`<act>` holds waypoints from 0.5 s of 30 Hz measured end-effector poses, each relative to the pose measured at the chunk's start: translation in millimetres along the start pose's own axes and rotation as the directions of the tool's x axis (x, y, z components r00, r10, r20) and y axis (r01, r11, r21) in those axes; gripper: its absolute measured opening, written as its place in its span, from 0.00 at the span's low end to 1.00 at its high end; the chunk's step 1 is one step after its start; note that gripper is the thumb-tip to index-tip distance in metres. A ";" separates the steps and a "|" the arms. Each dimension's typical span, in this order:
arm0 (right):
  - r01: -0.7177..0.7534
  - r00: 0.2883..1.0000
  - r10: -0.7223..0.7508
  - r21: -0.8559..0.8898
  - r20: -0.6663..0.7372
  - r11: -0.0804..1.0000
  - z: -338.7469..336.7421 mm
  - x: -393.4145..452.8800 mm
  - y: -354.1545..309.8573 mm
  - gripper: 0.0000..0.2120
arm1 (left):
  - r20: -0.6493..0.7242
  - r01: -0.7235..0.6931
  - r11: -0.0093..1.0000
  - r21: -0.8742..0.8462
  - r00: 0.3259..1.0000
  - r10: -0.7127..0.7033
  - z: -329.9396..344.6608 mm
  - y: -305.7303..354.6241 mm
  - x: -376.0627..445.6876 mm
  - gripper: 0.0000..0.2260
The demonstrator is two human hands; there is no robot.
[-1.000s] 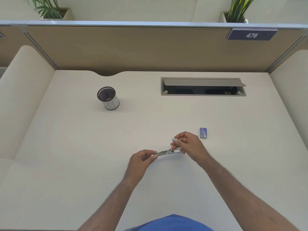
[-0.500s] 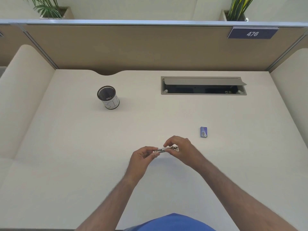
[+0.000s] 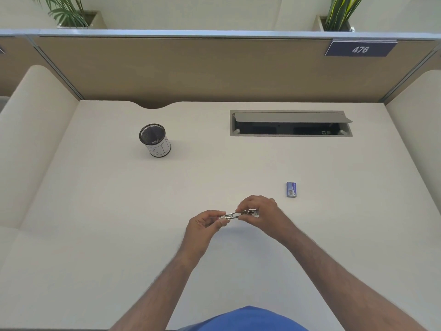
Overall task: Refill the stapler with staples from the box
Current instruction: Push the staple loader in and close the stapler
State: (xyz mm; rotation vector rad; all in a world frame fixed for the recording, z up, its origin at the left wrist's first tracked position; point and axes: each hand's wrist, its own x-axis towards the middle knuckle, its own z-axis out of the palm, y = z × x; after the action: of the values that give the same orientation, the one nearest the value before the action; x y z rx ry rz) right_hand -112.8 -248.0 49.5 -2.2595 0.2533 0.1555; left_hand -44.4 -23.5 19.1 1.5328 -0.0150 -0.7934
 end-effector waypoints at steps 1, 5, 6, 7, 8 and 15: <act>0.002 1.000 -0.002 -0.005 0.002 1.000 -0.7 0.1 -0.7 0.05 | -0.001 0.000 1.000 -0.010 1.000 0.000 0.2 0.9 -0.6 0.08; 0.006 1.000 -0.006 0.067 -0.006 0.998 -6.8 -0.5 -4.5 0.11 | -0.008 -0.013 0.998 -0.067 1.000 0.012 1.1 4.2 -2.0 0.08; -0.005 1.000 0.006 0.112 -0.014 0.994 -10.7 -0.8 -5.5 0.11 | -0.013 -0.016 0.996 -0.083 1.000 0.015 1.4 5.2 -2.3 0.08; -0.014 1.000 0.017 0.145 -0.021 0.989 -15.0 -1.3 -7.3 0.11 | -0.017 -0.020 0.995 -0.100 1.000 0.018 1.8 6.5 -2.3 0.07; -0.012 0.999 0.017 0.152 -0.030 0.988 -19.2 -1.2 -9.6 0.10 | -0.020 -0.023 0.992 -0.123 1.000 0.020 2.6 7.9 -2.4 0.07; 0.232 0.960 -0.262 -0.247 -0.095 0.941 -52.5 3.2 -50.6 0.05 | 0.044 0.027 0.926 -0.378 0.999 -0.011 12.4 17.9 0.4 0.09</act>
State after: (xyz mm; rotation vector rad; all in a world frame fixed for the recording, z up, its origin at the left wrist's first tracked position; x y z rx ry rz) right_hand -96.4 -256.8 120.1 -2.5171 0.0138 -0.0977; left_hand -42.1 -37.3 35.8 1.1512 0.1178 -0.7913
